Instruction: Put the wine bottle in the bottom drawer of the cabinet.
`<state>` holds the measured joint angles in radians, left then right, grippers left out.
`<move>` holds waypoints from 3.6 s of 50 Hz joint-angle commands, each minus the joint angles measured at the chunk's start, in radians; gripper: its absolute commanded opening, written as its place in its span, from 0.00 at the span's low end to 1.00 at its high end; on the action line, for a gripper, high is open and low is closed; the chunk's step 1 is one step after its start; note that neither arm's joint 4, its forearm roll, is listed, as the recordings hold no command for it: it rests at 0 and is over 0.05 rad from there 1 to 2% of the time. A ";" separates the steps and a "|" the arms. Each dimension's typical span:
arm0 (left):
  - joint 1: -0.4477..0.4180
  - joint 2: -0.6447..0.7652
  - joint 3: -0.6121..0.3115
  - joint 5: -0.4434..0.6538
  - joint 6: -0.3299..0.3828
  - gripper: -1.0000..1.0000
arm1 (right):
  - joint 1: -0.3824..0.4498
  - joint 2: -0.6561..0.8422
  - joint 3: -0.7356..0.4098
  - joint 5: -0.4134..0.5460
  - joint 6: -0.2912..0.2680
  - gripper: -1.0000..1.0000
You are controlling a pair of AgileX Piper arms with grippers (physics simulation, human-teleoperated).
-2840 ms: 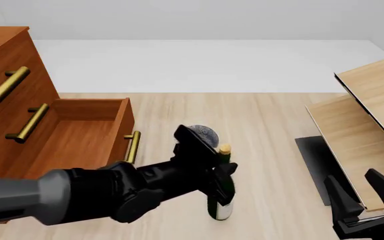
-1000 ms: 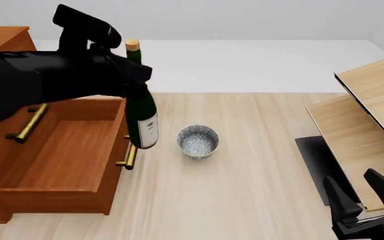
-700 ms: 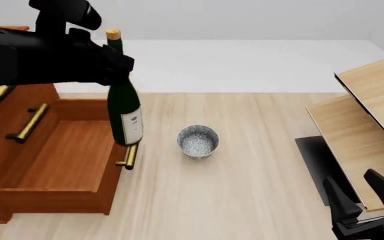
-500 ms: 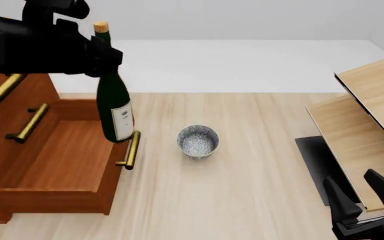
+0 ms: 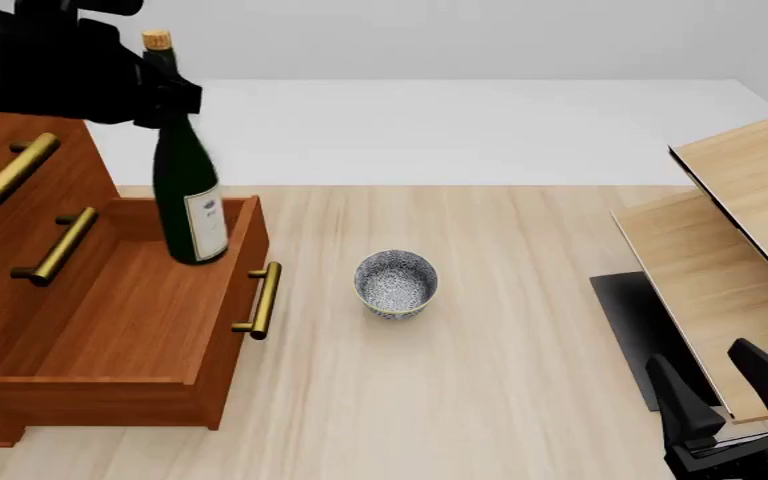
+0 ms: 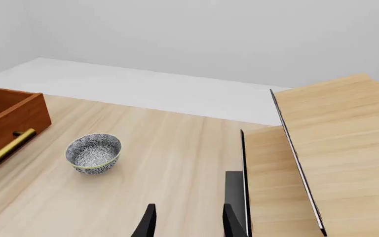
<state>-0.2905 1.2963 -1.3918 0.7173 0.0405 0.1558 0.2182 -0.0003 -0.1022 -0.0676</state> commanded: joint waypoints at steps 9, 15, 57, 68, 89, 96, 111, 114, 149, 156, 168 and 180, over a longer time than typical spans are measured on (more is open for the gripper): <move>0.071 0.007 0.010 0.016 0.030 0.00 | 0.000 0.001 0.000 -0.003 0.003 1.00; 0.077 0.011 0.037 -0.002 0.014 0.00 | -0.001 0.006 0.000 -0.007 0.002 1.00; 0.112 -0.087 0.285 -0.105 -0.019 0.00 | 0.001 0.001 0.000 0.001 -0.008 1.00; 0.117 -0.091 0.300 -0.112 -0.019 0.00 | 0.000 0.009 0.000 -0.006 -0.009 1.00; 0.139 -0.085 0.361 -0.163 -0.010 0.00 | 0.000 -0.003 0.000 0.005 -0.008 1.00; 0.149 -0.085 0.374 -0.171 -0.010 0.00 | 0.000 0.000 0.000 0.002 -0.009 1.00; 0.142 -0.089 0.420 -0.199 -0.017 0.00 | 0.000 -0.005 0.000 0.007 -0.011 1.00; 0.135 -0.088 0.429 -0.206 -0.023 0.00 | 0.000 -0.007 0.000 0.009 -0.010 1.00; 0.156 -0.042 0.483 -0.256 -0.022 0.00 | -0.001 0.011 0.000 -0.007 -0.011 1.00; 0.150 -0.040 0.497 -0.262 -0.031 0.00 | -0.001 0.015 0.000 -0.011 -0.012 1.00; 0.150 -0.015 0.505 -0.262 -0.066 0.00 | 0.000 0.008 0.000 -0.004 -0.014 1.00; 0.169 0.032 0.525 -0.300 -0.045 0.00 | 0.000 -0.007 0.000 0.009 -0.012 1.00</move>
<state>-0.1268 1.3161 -0.8794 0.4186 -0.0130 0.1552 0.2228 -0.0003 -0.1018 -0.0816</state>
